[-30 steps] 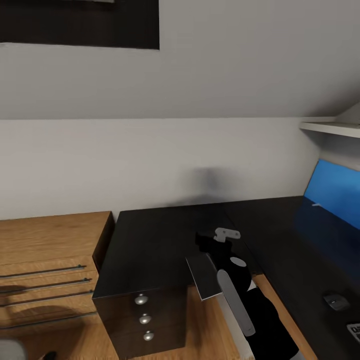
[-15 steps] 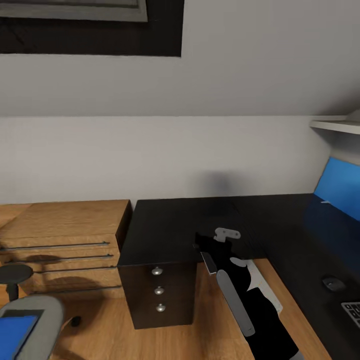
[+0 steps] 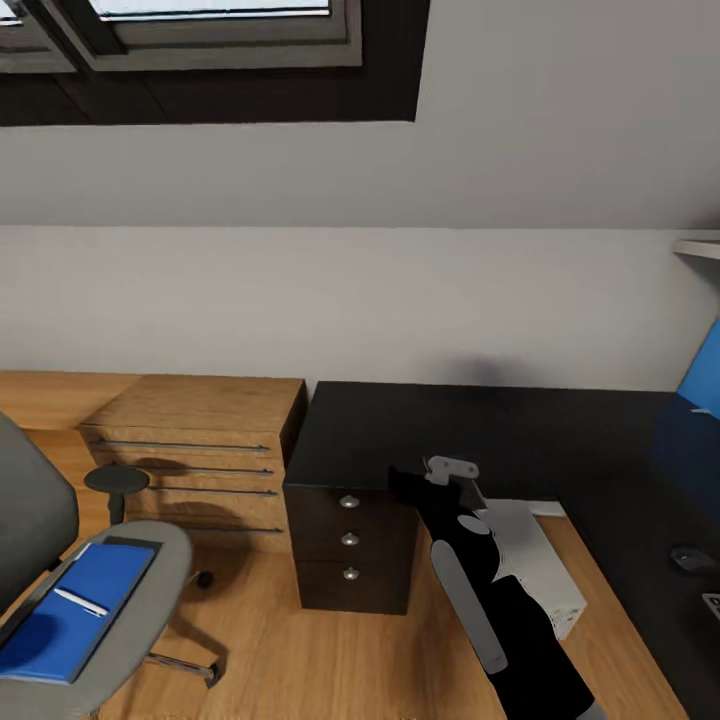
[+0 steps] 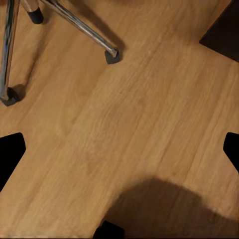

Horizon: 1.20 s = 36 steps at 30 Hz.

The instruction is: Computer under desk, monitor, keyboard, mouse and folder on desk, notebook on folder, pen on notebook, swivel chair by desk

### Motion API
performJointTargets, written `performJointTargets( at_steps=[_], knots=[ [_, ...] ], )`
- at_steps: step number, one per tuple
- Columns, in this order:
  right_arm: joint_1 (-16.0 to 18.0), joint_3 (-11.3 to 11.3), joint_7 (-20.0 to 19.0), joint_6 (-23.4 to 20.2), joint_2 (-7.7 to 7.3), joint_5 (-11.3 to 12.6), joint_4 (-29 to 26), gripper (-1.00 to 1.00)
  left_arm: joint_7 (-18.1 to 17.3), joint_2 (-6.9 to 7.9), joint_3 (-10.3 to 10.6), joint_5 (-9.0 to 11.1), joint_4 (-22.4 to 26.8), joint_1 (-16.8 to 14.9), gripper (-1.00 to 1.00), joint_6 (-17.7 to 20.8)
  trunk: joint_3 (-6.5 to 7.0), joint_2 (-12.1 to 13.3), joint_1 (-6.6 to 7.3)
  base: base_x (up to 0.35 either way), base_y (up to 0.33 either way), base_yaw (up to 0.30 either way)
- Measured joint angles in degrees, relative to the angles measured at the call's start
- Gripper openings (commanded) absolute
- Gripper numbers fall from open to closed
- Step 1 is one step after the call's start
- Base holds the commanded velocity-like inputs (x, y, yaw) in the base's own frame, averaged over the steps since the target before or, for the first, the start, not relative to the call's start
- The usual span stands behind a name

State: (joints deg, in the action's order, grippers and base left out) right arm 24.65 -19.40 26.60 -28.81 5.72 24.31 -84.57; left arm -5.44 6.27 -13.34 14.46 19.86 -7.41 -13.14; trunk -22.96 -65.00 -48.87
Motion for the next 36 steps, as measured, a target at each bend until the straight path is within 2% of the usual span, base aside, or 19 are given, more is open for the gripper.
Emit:
performJointTargets(
  at_steps=[12, 19, 23, 26, 27, 31, 36],
  knots=[
    [0.0, -0.09, 0.09, -0.01, 1.35, -0.27, 0.94, 1.0, 0.0, -0.55, 0.04, -0.02, -0.01, 0.0, 1.0, 0.03, -0.31, 0.0, 0.02, -0.042, -0.007, 0.266],
    [0.0, -2.4, 0.55, 0.0, 2.48, -0.56, 4.83, 1.0, -0.02, -0.68, 0.1, -0.1, -0.66, 0.0, 1.0, 0.0, -0.51, 0.0, 0.02, -0.003, 0.0, 0.266],
    [0.0, -3.4, 2.52, 0.01, 3.14, -0.62, 5.79, 1.0, -0.04, -0.71, 0.23, -0.11, -1.45, 0.0, 1.0, -0.04, -0.64, 0.0, 0.02, -0.001, 0.0, 0.205],
    [-0.01, -4.49, 3.42, 0.01, 3.28, -0.63, 5.79, 1.0, -0.05, -0.72, 0.27, -0.11, -1.69, -0.01, 1.0, -0.05, -0.71, 0.0, 0.02, 0.0, 0.0, 0.071],
    [-0.01, -5.97, 3.69, 0.08, 3.23, -0.63, 5.75, 1.0, -0.05, -0.73, 0.28, -0.11, -1.77, -0.01, 1.0, -0.05, -0.71, 0.0, 0.02, 0.0, 0.0, 0.032],
    [-0.01, -7.88, 3.94, 0.57, 3.18, -0.68, 6.02, 1.0, -0.05, -0.73, 0.29, -0.11, -1.83, -0.01, 1.0, -0.06, -0.73, 0.0, 0.02, 0.0, 0.0, 0.017],
    [-0.01, -8.7, 3.99, 0.94, 3.11, -0.71, 6.07, 1.0, -0.05, -0.73, 0.29, -0.11, -1.85, -0.01, 1.0, -0.06, -0.74, 0.0, 0.02, 0.0, 0.0, 0.005]
  ],
)
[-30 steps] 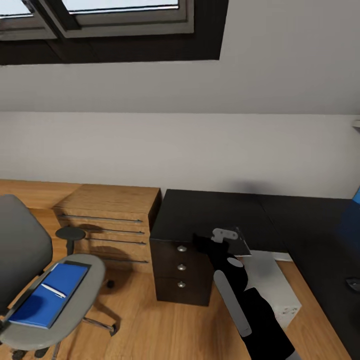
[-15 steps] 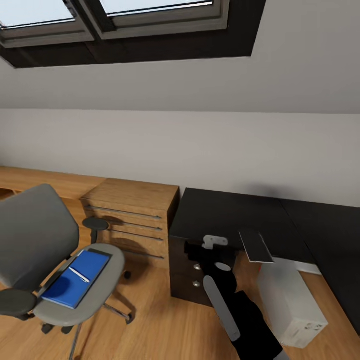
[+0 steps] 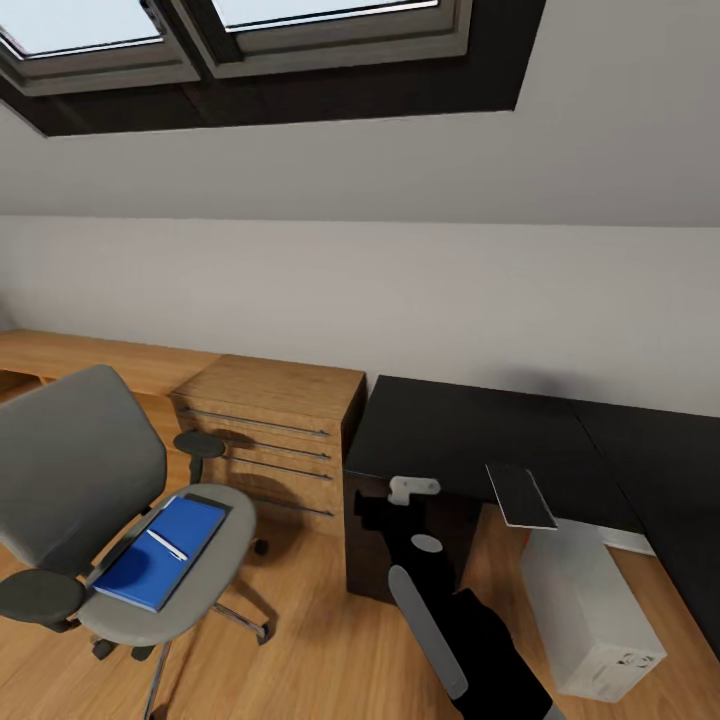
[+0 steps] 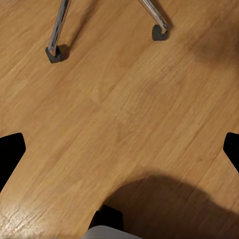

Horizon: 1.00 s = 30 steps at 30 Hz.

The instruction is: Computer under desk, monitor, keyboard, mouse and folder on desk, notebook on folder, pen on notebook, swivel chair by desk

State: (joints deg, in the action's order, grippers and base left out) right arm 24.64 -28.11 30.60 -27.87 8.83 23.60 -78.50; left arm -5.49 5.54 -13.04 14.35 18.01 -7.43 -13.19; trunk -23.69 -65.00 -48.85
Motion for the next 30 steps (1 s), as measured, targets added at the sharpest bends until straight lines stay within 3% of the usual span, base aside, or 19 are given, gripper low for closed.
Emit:
performJointTargets(
  at_steps=[14, 30],
  knots=[
    [0.0, -0.55, 0.29, 1.65, 0.05, 0.03, -0.41, 1.0, 0.0, 0.0, 0.0, -0.08, -0.02, 0.0, 1.0, 0.0, -0.01, 0.0, 0.0, 0.0, 0.0, 0.011],
    [0.01, -0.72, 0.46, 2.43, 0.15, -0.05, -0.27, 1.0, 0.0, 0.05, 0.0, -0.09, -0.01, 0.01, 1.0, 0.0, -0.54, 0.0, 0.0, 0.0, 0.0, 0.215]
  ],
)
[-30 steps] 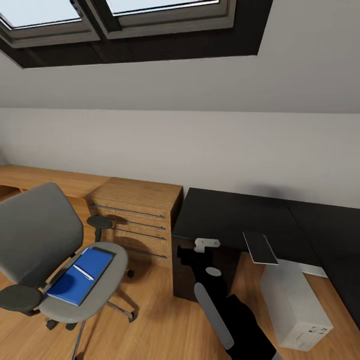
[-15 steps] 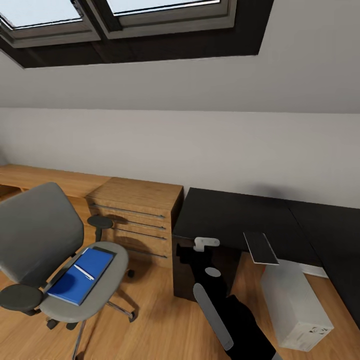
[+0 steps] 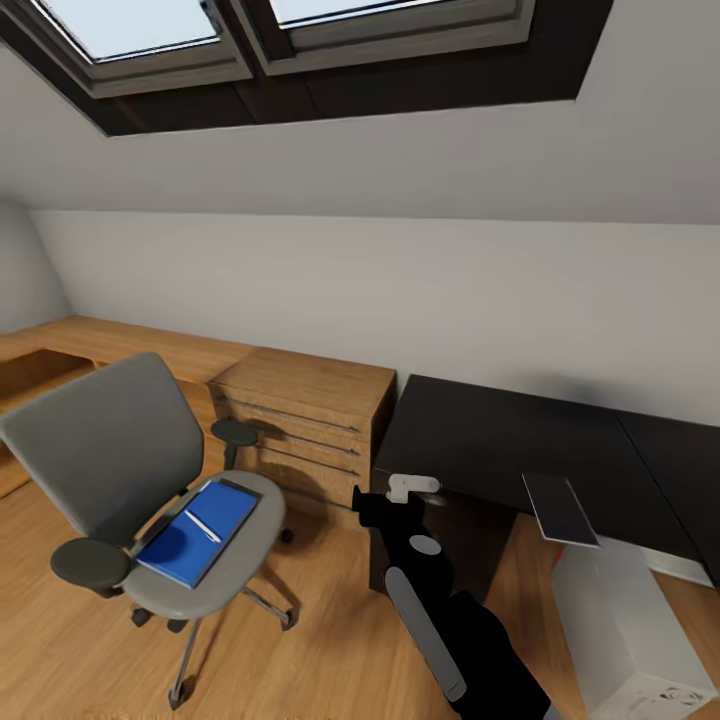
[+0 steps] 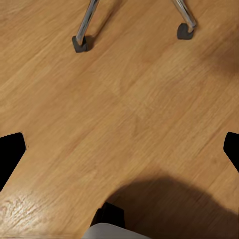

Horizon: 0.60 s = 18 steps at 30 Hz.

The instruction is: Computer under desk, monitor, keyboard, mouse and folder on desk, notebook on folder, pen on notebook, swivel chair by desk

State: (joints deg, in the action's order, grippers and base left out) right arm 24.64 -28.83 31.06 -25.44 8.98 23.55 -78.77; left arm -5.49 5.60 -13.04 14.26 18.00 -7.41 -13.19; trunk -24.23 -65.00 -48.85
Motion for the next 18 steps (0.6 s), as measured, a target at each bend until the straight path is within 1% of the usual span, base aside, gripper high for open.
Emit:
performJointTargets(
  at_steps=[5, 10, 18],
  knots=[
    [0.0, 0.0, 0.03, 0.01, 0.0, -0.08, 0.01, 1.0, 0.0, 0.01, 0.0, 0.0, -0.04, 0.0, 1.0, 0.0, -0.19, 0.0, 0.0, 0.0, 0.0, 0.249],
    [0.0, -0.06, 0.08, 0.01, 0.13, -0.91, 0.24, 1.0, 0.04, 0.09, -0.03, 0.05, -0.01, 0.0, 1.0, 0.0, -0.37, 0.0, 0.0, 0.0, 0.0, 0.25],
    [0.0, -0.09, 0.09, 0.01, 0.17, -1.12, 0.38, 1.0, 0.01, 0.01, -0.02, 0.02, -0.02, 0.0, 1.0, -0.03, -0.66, 0.0, 0.0, 0.0, 0.0, 0.25]
  ],
)
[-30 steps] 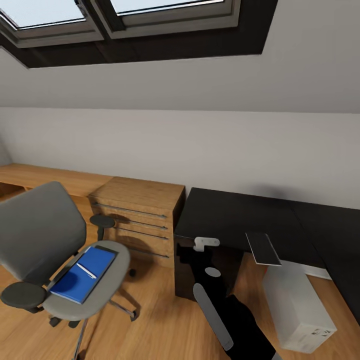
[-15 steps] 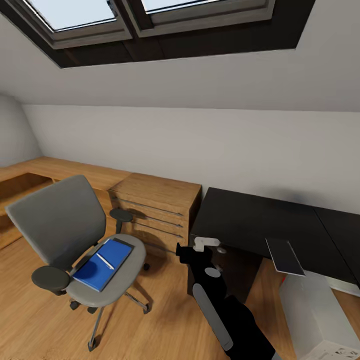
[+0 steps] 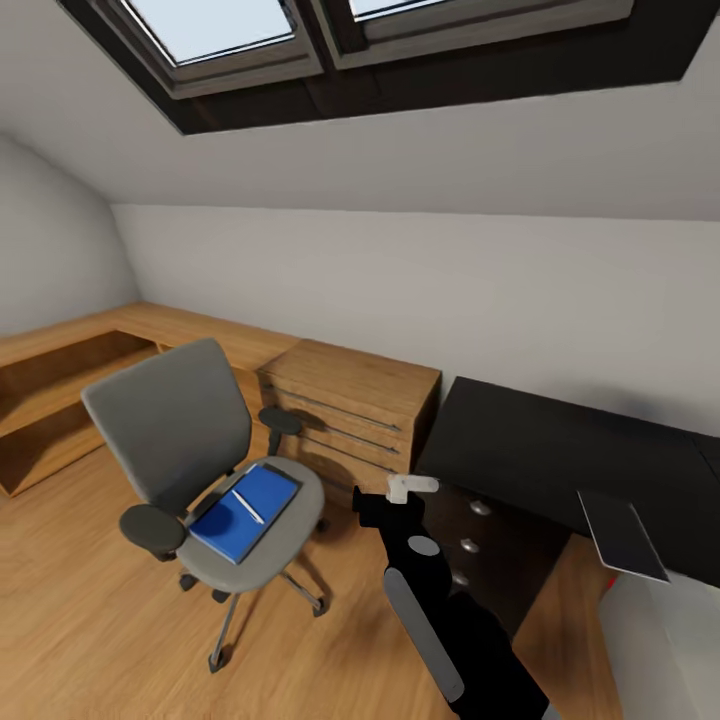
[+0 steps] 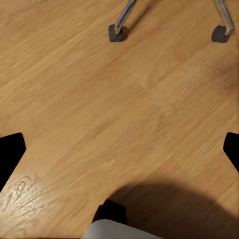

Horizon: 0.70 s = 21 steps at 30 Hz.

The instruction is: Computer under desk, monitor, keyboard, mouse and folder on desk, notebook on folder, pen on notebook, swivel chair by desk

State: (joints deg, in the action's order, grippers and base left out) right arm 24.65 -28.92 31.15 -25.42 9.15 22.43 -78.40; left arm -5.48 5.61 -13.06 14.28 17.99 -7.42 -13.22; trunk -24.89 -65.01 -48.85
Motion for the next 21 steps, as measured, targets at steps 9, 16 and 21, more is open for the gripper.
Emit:
performJointTargets(
  at_steps=[9, 16, 21],
  knots=[
    [0.0, -0.06, 0.0, 0.0, 0.04, -0.02, 0.1, 1.0, -0.02, -0.03, -0.02, -0.06, 0.0, 0.0, 1.0, -0.12, -0.33, 0.0, 0.0, 0.0, 0.0, 0.25],
    [-0.01, -0.09, 0.0, 0.0, 0.09, -0.02, 0.96, 1.0, -0.08, -0.08, -0.06, -0.1, 0.02, 0.0, 1.0, -0.22, -0.58, 0.0, 0.0, 0.012, 0.015, 0.25],
    [-0.01, -0.09, -0.01, 0.01, 0.08, -0.01, 1.07, 1.0, -0.09, -0.07, -0.08, -0.1, 0.04, 0.0, 1.0, -0.26, -0.76, 0.0, 0.02, 0.113, 0.168, 0.25]
  ],
)
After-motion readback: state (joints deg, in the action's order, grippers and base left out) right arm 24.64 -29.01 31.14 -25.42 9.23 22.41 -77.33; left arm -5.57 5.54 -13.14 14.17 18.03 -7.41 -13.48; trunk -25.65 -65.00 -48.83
